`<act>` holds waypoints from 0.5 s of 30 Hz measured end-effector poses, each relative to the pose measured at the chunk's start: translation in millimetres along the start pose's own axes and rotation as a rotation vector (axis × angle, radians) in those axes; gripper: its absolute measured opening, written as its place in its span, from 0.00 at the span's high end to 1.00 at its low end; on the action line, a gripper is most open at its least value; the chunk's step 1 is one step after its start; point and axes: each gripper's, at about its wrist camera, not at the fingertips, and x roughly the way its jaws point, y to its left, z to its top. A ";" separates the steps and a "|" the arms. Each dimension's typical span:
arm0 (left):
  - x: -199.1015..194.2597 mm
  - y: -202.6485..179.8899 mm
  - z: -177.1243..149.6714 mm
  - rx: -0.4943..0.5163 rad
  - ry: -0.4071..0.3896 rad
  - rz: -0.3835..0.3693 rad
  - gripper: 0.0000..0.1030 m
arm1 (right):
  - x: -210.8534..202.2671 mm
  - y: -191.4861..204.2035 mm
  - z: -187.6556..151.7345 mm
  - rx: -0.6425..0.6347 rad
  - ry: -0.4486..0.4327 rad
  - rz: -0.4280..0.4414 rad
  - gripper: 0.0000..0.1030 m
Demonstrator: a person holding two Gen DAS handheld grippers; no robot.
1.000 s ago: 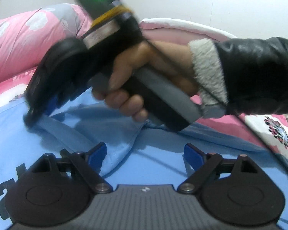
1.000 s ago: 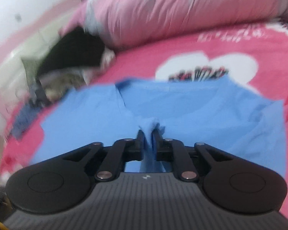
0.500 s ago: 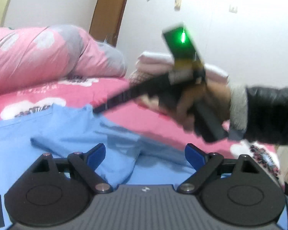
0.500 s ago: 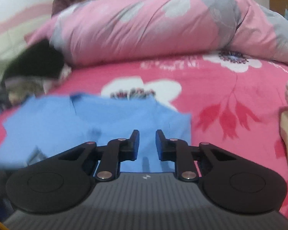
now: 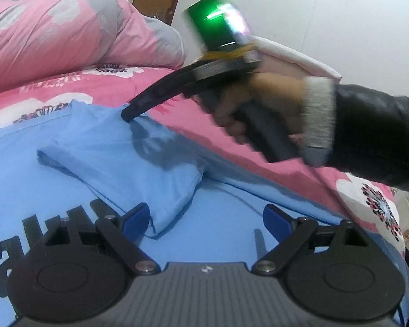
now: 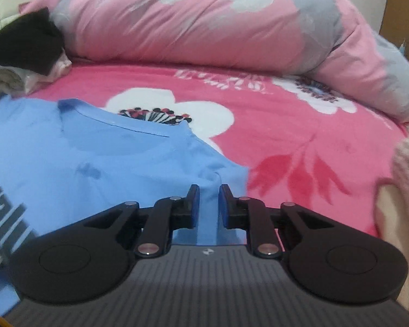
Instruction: Fold clothes
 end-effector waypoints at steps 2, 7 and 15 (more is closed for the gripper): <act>3.9 4.7 1.5 -0.013 0.001 -0.010 0.11 | 20.1 -19.0 1.8 0.093 0.010 -0.008 0.86; -1.6 2.5 -1.3 -0.014 0.000 -0.015 0.11 | 7.5 -58.9 0.1 0.308 -0.080 0.017 0.85; -0.5 0.5 -1.6 0.002 0.009 -0.005 0.11 | -84.5 -32.6 -39.6 0.078 -0.110 0.128 0.85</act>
